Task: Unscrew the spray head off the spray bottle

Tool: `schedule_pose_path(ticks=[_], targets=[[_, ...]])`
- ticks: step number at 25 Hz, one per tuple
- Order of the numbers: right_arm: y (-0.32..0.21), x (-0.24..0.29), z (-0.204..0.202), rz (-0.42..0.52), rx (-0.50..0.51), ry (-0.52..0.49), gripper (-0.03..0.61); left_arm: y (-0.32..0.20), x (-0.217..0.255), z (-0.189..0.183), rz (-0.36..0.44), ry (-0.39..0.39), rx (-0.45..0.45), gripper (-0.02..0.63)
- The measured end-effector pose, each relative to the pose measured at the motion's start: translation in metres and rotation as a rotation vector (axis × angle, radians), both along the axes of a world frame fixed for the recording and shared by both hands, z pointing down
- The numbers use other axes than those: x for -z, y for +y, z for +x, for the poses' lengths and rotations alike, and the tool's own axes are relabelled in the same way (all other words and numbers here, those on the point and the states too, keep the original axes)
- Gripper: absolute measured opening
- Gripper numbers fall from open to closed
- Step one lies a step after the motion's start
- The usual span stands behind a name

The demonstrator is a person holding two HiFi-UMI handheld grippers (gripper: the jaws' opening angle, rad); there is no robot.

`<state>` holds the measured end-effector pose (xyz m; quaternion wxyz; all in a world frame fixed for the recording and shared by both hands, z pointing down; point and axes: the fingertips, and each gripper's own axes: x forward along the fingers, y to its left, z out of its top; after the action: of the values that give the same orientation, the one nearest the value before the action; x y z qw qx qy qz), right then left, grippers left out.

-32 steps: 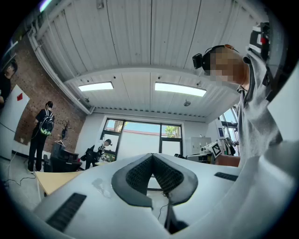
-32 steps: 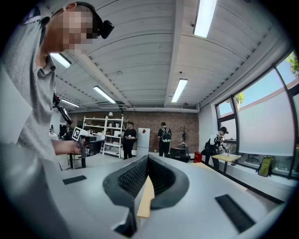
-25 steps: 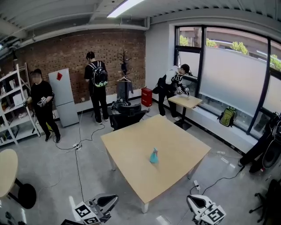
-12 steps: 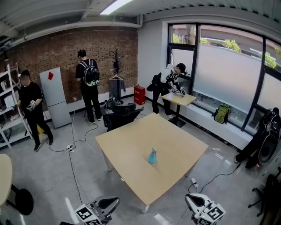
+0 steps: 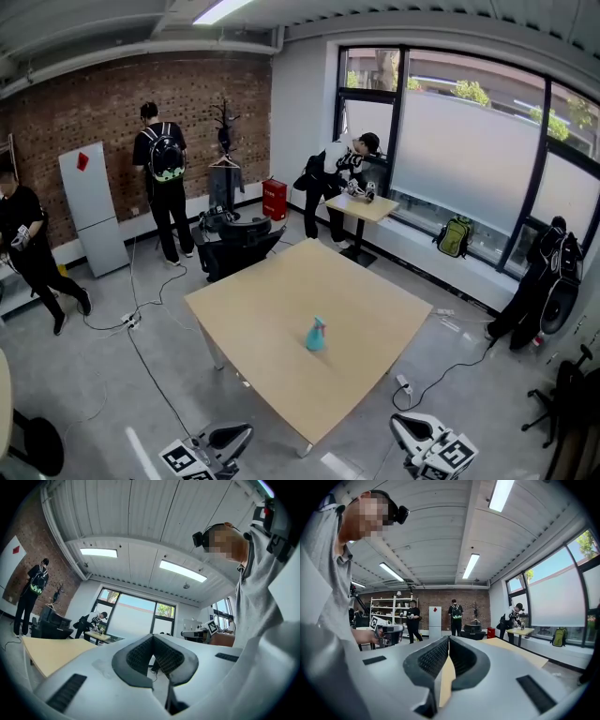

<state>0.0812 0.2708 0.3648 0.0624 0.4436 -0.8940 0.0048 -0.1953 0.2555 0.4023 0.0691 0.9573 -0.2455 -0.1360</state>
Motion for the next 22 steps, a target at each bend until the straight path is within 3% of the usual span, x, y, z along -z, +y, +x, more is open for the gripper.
schedule_pose_path(ticks=[8, 22], targets=[[-0.053, -0.009, 0.009, -0.061, 0.008, -0.001, 0.006, -0.053, -0.006, 0.018, -0.021, 0.003, 0.000, 0.003], [-0.215, -0.020, 0.038, -0.067, 0.198, -0.019, 0.006, -0.204, -0.036, 0.085, -0.063, -0.019, 0.125, 0.003]])
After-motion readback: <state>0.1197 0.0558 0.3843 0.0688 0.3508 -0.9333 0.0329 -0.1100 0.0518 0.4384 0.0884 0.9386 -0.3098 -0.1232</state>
